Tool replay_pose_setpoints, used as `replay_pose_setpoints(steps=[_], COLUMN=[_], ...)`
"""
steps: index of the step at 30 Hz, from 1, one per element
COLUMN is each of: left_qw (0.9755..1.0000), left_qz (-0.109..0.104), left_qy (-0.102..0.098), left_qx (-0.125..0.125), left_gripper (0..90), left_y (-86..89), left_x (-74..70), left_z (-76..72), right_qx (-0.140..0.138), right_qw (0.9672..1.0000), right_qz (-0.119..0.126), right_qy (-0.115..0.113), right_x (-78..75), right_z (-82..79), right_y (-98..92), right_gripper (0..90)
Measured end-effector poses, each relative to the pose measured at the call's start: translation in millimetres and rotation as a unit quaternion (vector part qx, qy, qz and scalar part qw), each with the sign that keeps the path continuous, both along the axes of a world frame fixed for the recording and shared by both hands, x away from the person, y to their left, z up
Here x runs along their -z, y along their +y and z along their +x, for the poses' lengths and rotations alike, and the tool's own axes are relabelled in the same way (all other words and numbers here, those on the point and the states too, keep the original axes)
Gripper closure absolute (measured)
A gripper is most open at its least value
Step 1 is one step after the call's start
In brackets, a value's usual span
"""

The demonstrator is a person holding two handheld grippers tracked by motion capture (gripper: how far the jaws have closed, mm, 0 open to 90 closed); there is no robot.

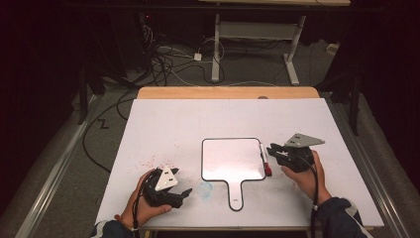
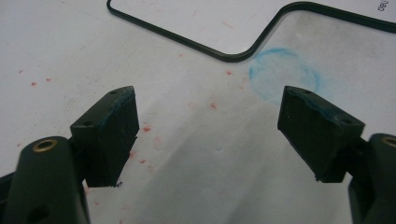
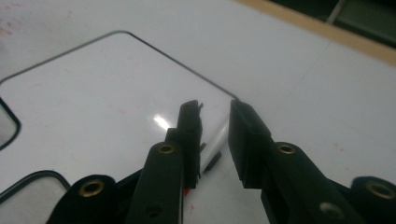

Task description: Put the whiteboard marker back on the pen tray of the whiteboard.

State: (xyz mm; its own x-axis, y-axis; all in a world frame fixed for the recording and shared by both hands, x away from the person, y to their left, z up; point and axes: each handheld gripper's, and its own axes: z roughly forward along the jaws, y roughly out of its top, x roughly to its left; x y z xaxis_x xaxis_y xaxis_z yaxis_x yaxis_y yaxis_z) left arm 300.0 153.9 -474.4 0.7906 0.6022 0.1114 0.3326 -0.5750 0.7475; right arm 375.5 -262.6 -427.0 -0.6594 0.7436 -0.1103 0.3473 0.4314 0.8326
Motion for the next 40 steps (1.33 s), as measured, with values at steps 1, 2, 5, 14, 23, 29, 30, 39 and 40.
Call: replay_pose_setpoints(steps=[1,2,5,14,23,29,30,39,40], left_qw=[1.0000,1.0000,1.0000,0.9995,0.9991,0.9992,0.9991,0.9985,0.9985], left_qz=[-0.001,-0.001,-0.001,0.001,0.004,0.009,0.010,0.030,0.030], left_qy=[-0.001,-0.002,-0.005,-0.022,-0.035,-0.034,-0.034,-0.039,-0.039], left_qx=[-0.001,-0.003,-0.005,-0.023,-0.023,-0.021,-0.022,-0.025,-0.025], left_gripper=[19.9,19.9,19.9,19.9,19.1,19.1,19.1,19.1,19.1], left_y=[0.2,0.3,0.1,1.0,2.2,1.4,1.0,-1.2,-1.2], left_x=[-0.3,-0.4,-1.0,-1.8,-2.8,-1.9,-1.7,0.5,0.5], left_z=[0.1,0.1,0.4,-1.3,-5.0,-3.4,-3.0,0.6,0.6], right_qx=[0.004,0.010,0.008,0.023,0.034,0.034,0.035,0.035,0.035], right_qw=[0.9999,0.9995,0.9979,0.9948,0.9945,0.9953,0.9952,0.9945,0.9943], right_qz=[-0.001,-0.003,0.004,0.008,-0.026,-0.022,-0.024,-0.021,-0.026], right_qy=[-0.015,-0.029,-0.063,-0.099,-0.095,-0.088,-0.088,-0.097,-0.098], right_x=[-3.0,-5.5,-9.9,1.3,19.5,23.3,23.7,24.3,24.5], right_z=[-4.8,-9.6,-24.9,-62.8,-83.6,-79.5,-79.3,-77.7,-78.0], right_y=[-2.9,-5.9,-16.7,-44.2,-46.0,-42.3,-42.0,-41.1,-40.8], right_gripper=[65.8,59.7,50.5,31.0,26.7,26.2,26.7,25.9,26.0])
